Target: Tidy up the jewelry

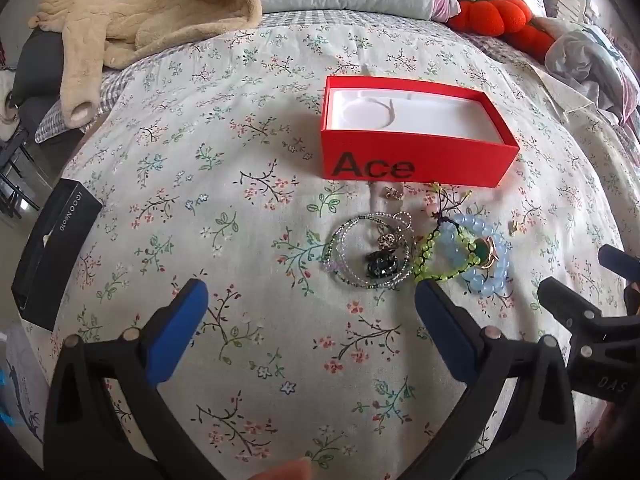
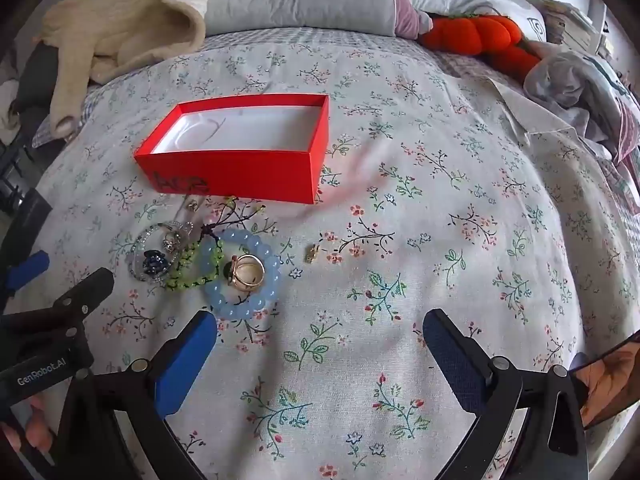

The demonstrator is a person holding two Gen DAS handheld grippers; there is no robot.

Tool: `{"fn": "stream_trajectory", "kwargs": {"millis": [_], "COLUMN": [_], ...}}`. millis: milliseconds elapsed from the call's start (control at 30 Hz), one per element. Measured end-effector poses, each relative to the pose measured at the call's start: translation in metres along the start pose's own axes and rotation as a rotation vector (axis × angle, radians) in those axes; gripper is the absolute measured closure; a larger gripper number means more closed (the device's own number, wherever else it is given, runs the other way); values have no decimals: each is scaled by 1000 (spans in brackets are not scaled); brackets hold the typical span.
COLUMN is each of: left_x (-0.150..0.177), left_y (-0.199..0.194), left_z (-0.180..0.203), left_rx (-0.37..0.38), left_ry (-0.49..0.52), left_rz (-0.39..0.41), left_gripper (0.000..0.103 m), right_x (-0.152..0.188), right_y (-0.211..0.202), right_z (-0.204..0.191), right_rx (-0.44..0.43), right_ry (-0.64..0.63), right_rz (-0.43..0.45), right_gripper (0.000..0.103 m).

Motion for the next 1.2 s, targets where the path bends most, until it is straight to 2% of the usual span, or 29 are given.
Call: {"fn": "stream_trajectory", "kwargs": {"millis": [33,67,400,1200], "left_x": [0,-1,3,6], "left_y": [1,-2,0,-1], "left_z": [-1,0,-3,2], "left_rx": [0,-24,-23,-18], "left_ry": [-1,16,14,20], "left_rz": [-3,30,9,11], "left_gripper": [0,0,0,0], "right_x": [0,0,4,3], "right_y": [0,0,1,2], "right_z": [0,1,-9,0], "right_rx": [1,1,-2,-2], "right_ry": [4,7,18,25], "right_rz": [0,0,2,-1], "right_gripper": [0,0,0,0]}}
Point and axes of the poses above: each gripper's, at about its wrist camera, not at the fingertips, and y roughly the way its jaws point, z to its right, x to its underside, the point moved 10 cm from there along y, roughly the way its jaws point, and after that the axes turned 7 degrees about -x, right-handed, at the moved point
